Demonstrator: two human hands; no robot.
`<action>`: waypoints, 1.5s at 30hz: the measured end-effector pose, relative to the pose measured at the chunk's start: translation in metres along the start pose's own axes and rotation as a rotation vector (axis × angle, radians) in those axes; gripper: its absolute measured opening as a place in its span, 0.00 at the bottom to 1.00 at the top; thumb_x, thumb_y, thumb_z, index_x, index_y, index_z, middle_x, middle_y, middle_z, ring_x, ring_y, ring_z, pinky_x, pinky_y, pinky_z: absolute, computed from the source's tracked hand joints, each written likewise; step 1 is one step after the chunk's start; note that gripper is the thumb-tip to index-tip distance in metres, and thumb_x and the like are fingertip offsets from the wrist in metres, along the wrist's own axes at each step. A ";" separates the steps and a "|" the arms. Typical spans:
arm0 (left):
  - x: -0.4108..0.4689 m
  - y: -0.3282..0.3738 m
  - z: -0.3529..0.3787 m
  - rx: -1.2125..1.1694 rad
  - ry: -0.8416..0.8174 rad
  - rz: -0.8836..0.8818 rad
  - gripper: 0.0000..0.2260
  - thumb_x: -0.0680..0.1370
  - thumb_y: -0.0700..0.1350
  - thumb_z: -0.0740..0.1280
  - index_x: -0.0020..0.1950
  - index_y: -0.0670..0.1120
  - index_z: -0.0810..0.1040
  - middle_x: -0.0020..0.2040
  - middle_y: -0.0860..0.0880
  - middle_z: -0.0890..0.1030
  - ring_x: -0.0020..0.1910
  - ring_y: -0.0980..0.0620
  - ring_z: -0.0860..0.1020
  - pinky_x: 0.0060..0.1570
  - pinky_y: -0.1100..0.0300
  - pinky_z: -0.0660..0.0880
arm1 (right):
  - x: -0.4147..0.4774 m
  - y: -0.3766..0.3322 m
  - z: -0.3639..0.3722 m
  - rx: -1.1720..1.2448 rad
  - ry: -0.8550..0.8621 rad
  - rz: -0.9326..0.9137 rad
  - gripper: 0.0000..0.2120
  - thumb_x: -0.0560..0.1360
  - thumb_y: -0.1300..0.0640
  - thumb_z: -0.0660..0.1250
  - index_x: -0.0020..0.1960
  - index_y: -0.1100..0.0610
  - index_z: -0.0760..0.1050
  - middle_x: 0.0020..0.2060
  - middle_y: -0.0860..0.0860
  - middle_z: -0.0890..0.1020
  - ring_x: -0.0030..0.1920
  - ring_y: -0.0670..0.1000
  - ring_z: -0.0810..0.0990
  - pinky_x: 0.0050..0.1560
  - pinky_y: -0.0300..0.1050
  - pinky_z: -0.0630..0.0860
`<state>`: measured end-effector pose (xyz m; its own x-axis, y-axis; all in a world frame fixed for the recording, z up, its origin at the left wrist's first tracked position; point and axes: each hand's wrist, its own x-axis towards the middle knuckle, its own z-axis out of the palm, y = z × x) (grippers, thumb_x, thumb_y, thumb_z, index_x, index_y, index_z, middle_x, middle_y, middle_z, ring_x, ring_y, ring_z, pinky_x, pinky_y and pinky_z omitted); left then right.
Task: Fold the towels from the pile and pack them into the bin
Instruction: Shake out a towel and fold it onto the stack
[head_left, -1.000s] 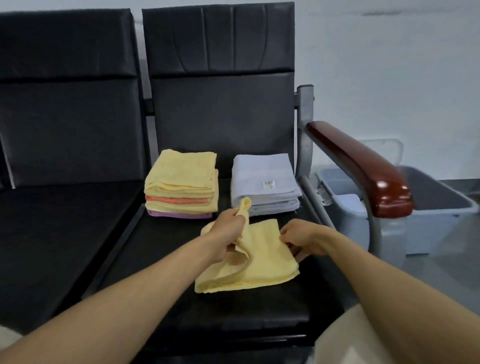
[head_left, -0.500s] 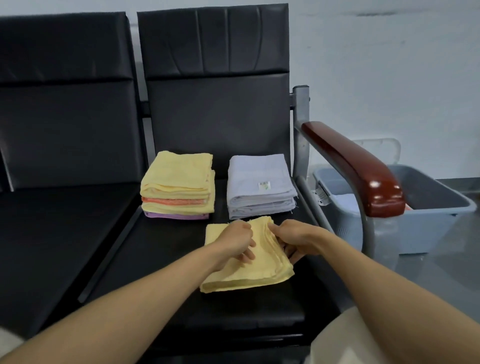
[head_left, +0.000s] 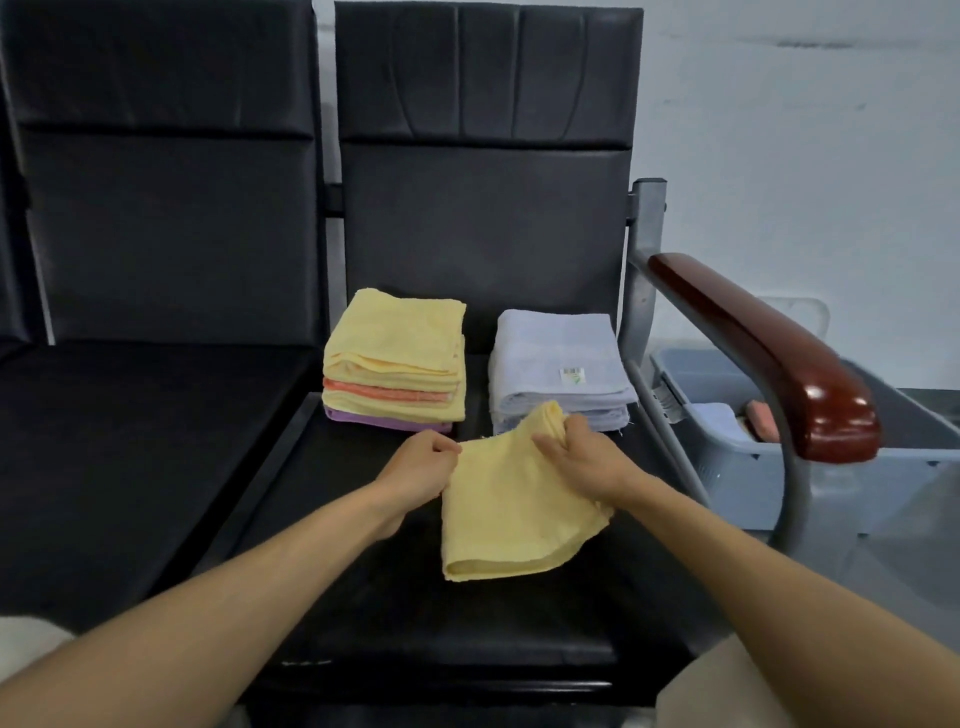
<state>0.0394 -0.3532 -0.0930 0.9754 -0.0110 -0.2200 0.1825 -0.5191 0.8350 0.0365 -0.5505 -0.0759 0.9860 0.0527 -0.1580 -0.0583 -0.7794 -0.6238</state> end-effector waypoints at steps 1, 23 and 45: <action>0.003 -0.005 0.002 -0.015 0.009 -0.020 0.13 0.81 0.44 0.59 0.64 0.48 0.73 0.59 0.48 0.76 0.58 0.50 0.75 0.62 0.51 0.73 | 0.000 -0.003 -0.001 0.077 0.016 -0.033 0.26 0.82 0.44 0.55 0.71 0.61 0.59 0.58 0.53 0.74 0.55 0.51 0.74 0.54 0.45 0.70; 0.040 0.067 -0.025 -0.453 -0.062 0.110 0.13 0.80 0.44 0.64 0.64 0.48 0.70 0.54 0.51 0.78 0.51 0.51 0.77 0.42 0.55 0.75 | 0.018 -0.019 -0.062 0.625 0.323 -0.015 0.09 0.79 0.64 0.59 0.54 0.52 0.73 0.43 0.45 0.79 0.43 0.46 0.77 0.39 0.40 0.74; 0.154 0.098 0.029 -0.146 -0.075 0.147 0.22 0.81 0.46 0.59 0.74 0.45 0.58 0.64 0.51 0.71 0.58 0.51 0.72 0.56 0.55 0.71 | 0.121 0.017 -0.073 -0.158 0.625 0.148 0.14 0.76 0.62 0.57 0.62 0.57 0.67 0.52 0.57 0.77 0.49 0.60 0.74 0.47 0.52 0.71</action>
<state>0.2043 -0.4304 -0.0595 0.9819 -0.1435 -0.1232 0.0606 -0.3783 0.9237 0.1660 -0.6032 -0.0497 0.8770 -0.3969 0.2706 -0.2232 -0.8355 -0.5020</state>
